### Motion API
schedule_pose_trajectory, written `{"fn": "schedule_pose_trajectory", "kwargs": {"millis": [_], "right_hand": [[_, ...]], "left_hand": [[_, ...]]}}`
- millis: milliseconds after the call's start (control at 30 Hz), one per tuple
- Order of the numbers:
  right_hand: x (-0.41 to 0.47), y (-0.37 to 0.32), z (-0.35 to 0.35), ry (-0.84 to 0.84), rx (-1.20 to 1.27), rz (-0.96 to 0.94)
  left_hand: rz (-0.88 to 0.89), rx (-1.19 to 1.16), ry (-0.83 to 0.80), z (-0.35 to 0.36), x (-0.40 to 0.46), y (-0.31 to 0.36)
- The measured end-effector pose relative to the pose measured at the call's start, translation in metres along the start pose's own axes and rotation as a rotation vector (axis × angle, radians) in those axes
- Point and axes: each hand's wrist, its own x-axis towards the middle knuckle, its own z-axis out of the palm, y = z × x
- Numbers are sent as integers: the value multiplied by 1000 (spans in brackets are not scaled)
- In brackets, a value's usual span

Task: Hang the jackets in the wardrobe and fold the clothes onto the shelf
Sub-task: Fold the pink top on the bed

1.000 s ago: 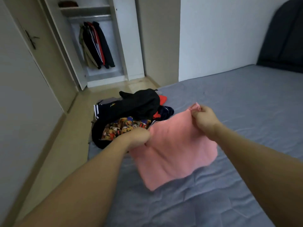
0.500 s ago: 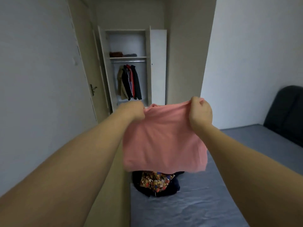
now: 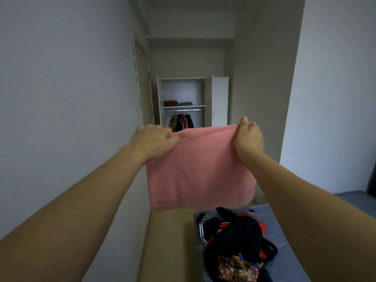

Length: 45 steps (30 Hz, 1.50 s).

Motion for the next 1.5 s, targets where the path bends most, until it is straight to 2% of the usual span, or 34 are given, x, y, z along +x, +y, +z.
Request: {"fn": "schedule_pose_trajectory", "kwargs": {"millis": [133, 300, 367, 467, 533, 667, 933, 1100, 1333, 1500], "right_hand": [[11, -17, 40, -22, 8, -25], [42, -8, 97, -69, 28, -6], [64, 0, 126, -142, 49, 66], [106, 13, 173, -317, 196, 279], [136, 24, 207, -360, 251, 341], [208, 39, 272, -399, 270, 326], [318, 66, 401, -449, 226, 246], [383, 94, 500, -424, 208, 198], [497, 102, 650, -199, 152, -41], [593, 104, 741, -116, 163, -66]], "left_hand": [[-54, -27, -42, 3, 25, -40], [-130, -118, -69, 46, 72, -69], [-148, -120, -54, 68, 96, -78], [-160, -86, 16, 101, 138, -95], [-175, -98, 27, 126, 170, -113], [-185, -168, -8, 162, 251, -147], [-211, -114, 43, 249, 385, -212], [-217, -75, 41, 321, 472, -257], [-140, -87, 79, 404, 632, -344], [-110, -58, 140, 462, 764, -386]]}}
